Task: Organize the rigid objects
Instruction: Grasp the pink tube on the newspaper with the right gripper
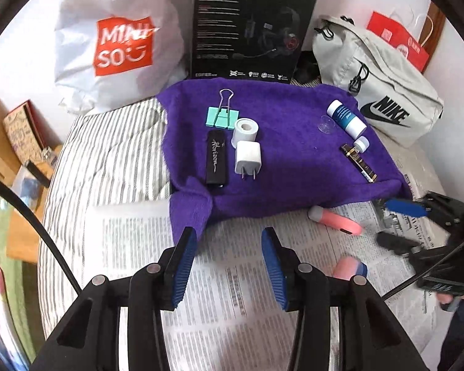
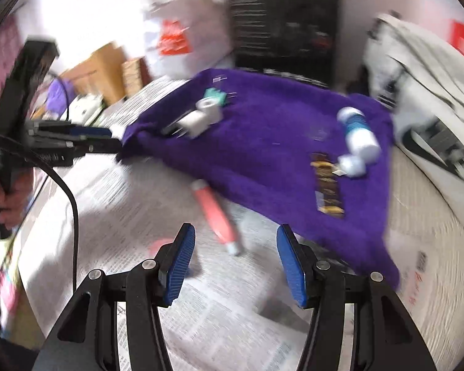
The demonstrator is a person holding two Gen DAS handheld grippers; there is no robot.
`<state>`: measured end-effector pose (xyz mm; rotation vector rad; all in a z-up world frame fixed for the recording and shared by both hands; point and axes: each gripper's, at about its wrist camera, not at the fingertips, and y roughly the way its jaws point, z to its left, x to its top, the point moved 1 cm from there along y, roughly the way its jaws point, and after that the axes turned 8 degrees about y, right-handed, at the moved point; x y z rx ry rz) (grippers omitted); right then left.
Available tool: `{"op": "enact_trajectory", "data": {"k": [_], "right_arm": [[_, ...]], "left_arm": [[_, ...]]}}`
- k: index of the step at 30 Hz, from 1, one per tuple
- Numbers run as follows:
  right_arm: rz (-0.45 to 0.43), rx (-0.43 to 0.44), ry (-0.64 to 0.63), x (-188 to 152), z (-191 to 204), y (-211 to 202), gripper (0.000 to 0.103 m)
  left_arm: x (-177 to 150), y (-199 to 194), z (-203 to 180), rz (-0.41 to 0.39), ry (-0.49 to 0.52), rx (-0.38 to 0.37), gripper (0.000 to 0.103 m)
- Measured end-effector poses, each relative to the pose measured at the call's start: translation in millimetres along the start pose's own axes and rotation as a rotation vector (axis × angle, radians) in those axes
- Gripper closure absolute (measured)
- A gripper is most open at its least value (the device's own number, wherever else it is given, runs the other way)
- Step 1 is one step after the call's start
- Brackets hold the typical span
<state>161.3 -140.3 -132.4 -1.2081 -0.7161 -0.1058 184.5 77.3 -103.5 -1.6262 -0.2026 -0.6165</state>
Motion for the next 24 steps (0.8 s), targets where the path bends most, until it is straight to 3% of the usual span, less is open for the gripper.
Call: {"op": "enact_trajectory", "data": {"k": [8,13,17,20,24], "right_arm": [[0.07,-0.059,-0.2,7,18,53,0.064],[0.083,0.01,-0.162,14,13,59,0.083],[0.105,0.019,-0.114,12,8,53,0.086],[0.121,-0.007,-0.008,5,-7,36,0.086],[0.142,-0.073,0.013,-5,-15,37,0.086]], "left_arm": [[-23,2,1,0.012,-0.034,-0.031,0.058],[-33,5,3,0.013,-0.062,-0.055,0.058],[-41,11,4,0.02,-0.084,-0.073,0.058],[-48,13,3,0.03,-0.084,-0.079,0.058],[-52,15,1,0.036,-0.085,-0.088,0.058]]}}
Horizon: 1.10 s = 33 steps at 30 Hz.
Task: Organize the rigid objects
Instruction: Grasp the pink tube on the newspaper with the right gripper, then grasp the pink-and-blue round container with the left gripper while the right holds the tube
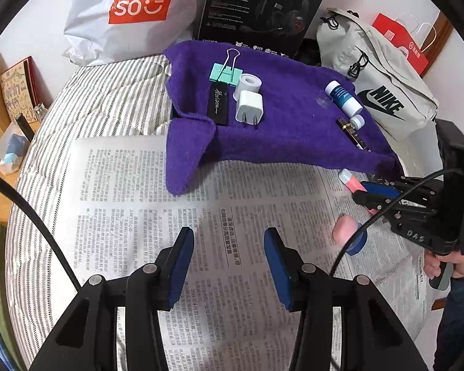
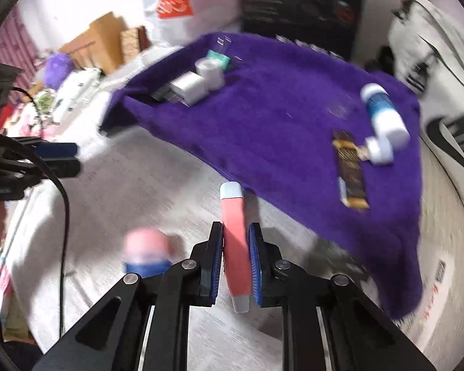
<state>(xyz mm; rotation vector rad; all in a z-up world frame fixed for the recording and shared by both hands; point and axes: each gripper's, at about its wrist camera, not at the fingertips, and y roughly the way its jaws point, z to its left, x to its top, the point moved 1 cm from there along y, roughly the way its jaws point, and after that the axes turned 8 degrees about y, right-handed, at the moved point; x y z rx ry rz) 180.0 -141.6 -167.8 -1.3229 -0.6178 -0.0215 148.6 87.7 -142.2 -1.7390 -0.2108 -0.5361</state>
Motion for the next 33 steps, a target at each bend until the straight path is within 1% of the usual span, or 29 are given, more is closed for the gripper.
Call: {"op": "enact_trajectory", "data": {"k": [1,5,7,9,10,12,16,19,22,26,29,33], "right_arm": [[-0.007,-0.011,-0.013,-2,3,-1,0.086],[0.01,-0.062,-0.069,-6,14,-1,0.086],[-0.002,-0.066,-0.075,-9,14,-3,0.087],[-0.008,-0.031,-0.039,-11,6,-5,0.087],[-0.003,-0.025,0.004,-15,-2,-9,0.087],[-0.012,-0.032,0.044,-22,-11,-18,0.087],[-0.073,-0.076,0.148,-41,-38,-42,0.087],[-0.129,-0.131,0.241,-58,-59,-58,0.086],[-0.158,-0.144,0.296,-72,-72,-64,0.086],[-0.166,-0.146,0.307,-88,-81,-67,0.086],[-0.166,-0.141,0.319,-97,-86,-72,0.086],[-0.159,-0.143,0.339,-104,-91,-74,0.086]], "left_arm": [[0,0,-1,0.001,0.001,0.0,0.058],[-2,-2,-6,-0.002,0.012,-0.001,0.058],[-2,-4,-8,-0.01,0.015,-0.007,0.058],[-1,-6,-11,-0.018,0.024,-0.011,0.058],[-1,-7,-12,-0.023,0.03,-0.013,0.058],[0,-12,-18,-0.038,0.051,-0.027,0.058],[5,-15,-36,-0.056,0.1,-0.058,0.058],[7,-11,-66,-0.052,0.187,-0.073,0.058],[8,-5,-94,-0.047,0.264,-0.093,0.058],[9,12,-121,-0.024,0.354,-0.125,0.058],[9,27,-126,0.007,0.376,-0.104,0.058],[9,41,-129,0.037,0.414,-0.094,0.058]]}}
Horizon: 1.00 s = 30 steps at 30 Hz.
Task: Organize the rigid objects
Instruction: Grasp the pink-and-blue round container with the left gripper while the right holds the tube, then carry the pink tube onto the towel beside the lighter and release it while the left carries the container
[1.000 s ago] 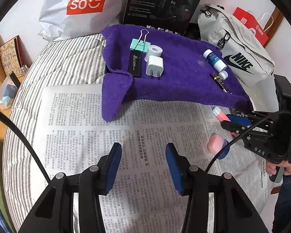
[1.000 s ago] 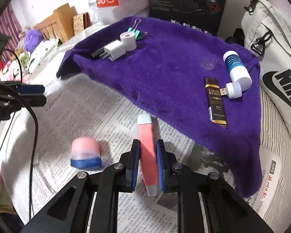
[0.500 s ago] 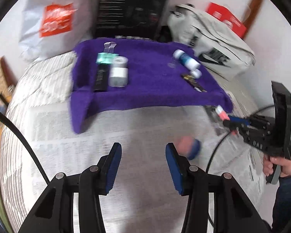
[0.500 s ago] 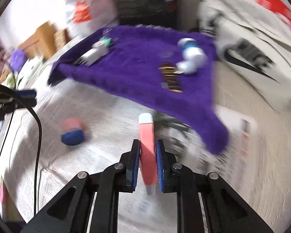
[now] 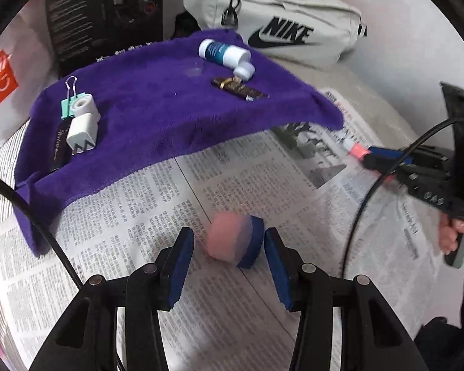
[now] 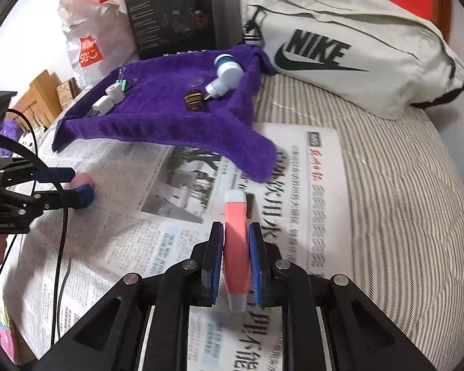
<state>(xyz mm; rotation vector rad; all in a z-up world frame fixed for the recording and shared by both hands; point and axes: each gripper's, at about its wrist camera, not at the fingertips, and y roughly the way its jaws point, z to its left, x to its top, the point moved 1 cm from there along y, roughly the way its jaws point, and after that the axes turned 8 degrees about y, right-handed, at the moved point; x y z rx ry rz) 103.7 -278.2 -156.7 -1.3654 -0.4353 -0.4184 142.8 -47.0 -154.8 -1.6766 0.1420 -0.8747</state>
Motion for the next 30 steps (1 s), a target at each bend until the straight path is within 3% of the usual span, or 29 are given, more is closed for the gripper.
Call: {"op": "enact_trajectory", "data": {"k": [4,8,17,25,30], "right_arm": [[0.005,0.012,0.007,-1,-3,-1,0.086],[0.01,0.021,-0.003,0,1,0,0.086],[0.025,0.055,-0.048,5,21,8,0.086],[0.035,0.035,-0.071,5,28,19,0.086],[0.059,0.056,-0.06,14,30,20,0.086]], "left_arm": [[2,6,-7,-0.003,0.065,0.023,0.058],[3,7,-12,-0.013,0.103,0.045,0.068],[-15,-5,26,0.015,-0.014,0.147,0.068],[-26,-7,38,-0.034,-0.091,0.159,0.068],[-26,-13,48,-0.046,-0.171,0.097,0.068]]}}
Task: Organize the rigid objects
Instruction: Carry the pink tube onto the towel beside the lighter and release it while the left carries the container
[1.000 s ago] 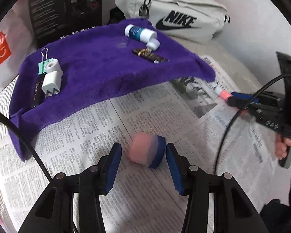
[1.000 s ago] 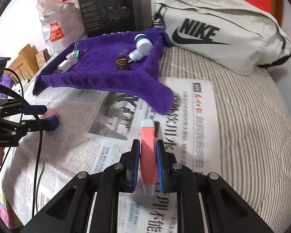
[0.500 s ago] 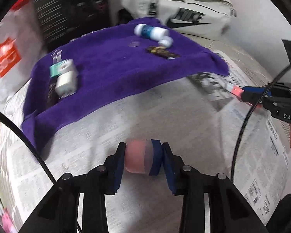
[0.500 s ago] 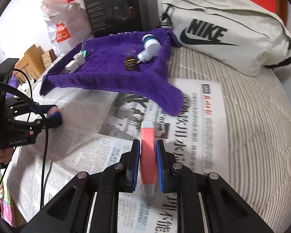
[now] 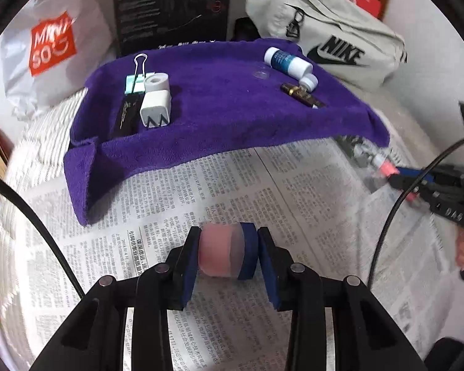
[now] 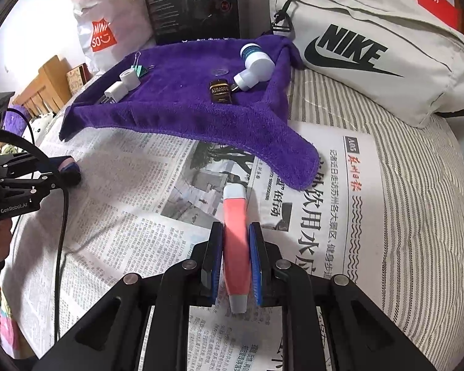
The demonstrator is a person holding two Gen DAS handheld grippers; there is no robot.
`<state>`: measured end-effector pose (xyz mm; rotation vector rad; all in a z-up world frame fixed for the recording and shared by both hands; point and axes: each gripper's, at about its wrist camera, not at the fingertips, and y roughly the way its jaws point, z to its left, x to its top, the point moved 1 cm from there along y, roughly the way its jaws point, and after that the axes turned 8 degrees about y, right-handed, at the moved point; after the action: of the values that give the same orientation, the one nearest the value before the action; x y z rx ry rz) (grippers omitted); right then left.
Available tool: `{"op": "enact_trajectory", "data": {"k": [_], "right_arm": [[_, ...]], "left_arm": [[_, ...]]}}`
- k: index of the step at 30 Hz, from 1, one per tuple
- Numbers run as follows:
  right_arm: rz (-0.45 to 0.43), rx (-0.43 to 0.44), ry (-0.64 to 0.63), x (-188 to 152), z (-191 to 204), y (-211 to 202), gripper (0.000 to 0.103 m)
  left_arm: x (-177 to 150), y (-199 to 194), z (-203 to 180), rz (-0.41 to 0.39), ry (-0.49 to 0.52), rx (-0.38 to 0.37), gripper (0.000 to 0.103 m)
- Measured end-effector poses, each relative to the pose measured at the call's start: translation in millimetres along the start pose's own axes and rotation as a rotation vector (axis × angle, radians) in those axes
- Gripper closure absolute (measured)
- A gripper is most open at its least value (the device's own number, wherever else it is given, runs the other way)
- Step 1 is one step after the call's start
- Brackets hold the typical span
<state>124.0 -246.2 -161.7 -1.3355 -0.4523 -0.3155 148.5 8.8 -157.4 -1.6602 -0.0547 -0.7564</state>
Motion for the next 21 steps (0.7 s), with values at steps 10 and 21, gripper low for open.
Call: {"op": "enact_trajectory", "data": {"k": [10,21], "right_arm": [[-0.047,0.065,-0.056,37,19,-11,0.086],[-0.085,0.092,-0.061,75,27,-9,0.086]], "left_arm": [[16,-23,21,-0.045,-0.022,-0.017,0.068],[46,-34,46,-0.091,-0.025,0.01,0.068]]}}
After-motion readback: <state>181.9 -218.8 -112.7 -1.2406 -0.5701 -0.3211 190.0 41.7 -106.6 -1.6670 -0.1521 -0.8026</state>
